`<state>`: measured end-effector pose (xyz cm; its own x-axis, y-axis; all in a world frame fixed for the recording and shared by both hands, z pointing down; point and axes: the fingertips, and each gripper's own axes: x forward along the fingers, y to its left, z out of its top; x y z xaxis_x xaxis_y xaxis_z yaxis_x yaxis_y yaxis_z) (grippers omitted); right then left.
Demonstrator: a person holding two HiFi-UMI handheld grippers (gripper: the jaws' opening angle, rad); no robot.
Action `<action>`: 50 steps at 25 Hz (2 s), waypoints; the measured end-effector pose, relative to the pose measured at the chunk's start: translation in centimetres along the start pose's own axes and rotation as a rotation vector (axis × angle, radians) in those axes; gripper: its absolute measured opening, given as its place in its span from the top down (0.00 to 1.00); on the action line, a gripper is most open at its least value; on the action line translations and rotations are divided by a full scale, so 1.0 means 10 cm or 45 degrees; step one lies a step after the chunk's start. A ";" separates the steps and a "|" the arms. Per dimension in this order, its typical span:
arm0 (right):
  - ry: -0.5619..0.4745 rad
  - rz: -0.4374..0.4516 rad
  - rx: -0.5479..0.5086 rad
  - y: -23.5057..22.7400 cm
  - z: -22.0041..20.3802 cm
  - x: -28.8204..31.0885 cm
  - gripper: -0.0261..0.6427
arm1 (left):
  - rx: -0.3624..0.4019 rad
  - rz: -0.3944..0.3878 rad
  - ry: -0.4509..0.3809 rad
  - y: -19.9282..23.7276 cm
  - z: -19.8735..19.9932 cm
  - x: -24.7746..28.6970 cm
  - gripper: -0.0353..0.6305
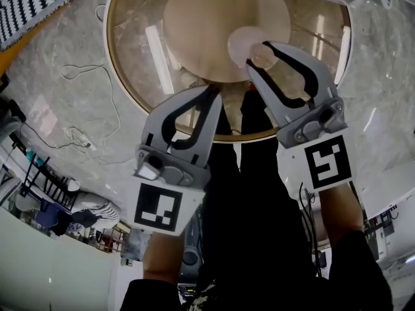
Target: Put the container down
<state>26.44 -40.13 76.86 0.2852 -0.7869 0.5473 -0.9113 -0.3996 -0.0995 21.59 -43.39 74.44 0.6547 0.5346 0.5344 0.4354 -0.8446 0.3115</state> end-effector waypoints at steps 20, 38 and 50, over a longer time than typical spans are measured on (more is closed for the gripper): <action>0.028 0.077 -0.073 0.01 -0.46 0.45 0.78 | -0.036 -0.007 0.064 0.28 -0.57 0.38 0.91; -0.051 0.020 -0.077 0.04 -0.57 0.50 0.77 | -0.047 -0.002 0.107 0.32 -0.69 0.40 0.91; -0.054 -0.034 -0.165 0.04 -0.43 0.34 0.68 | -0.037 0.024 0.096 0.11 -0.45 0.22 0.91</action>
<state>25.77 -40.89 82.27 0.3195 -0.7971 0.5123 -0.9333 -0.3583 0.0245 20.70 -43.30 79.52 0.6141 0.5157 0.5974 0.4045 -0.8557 0.3229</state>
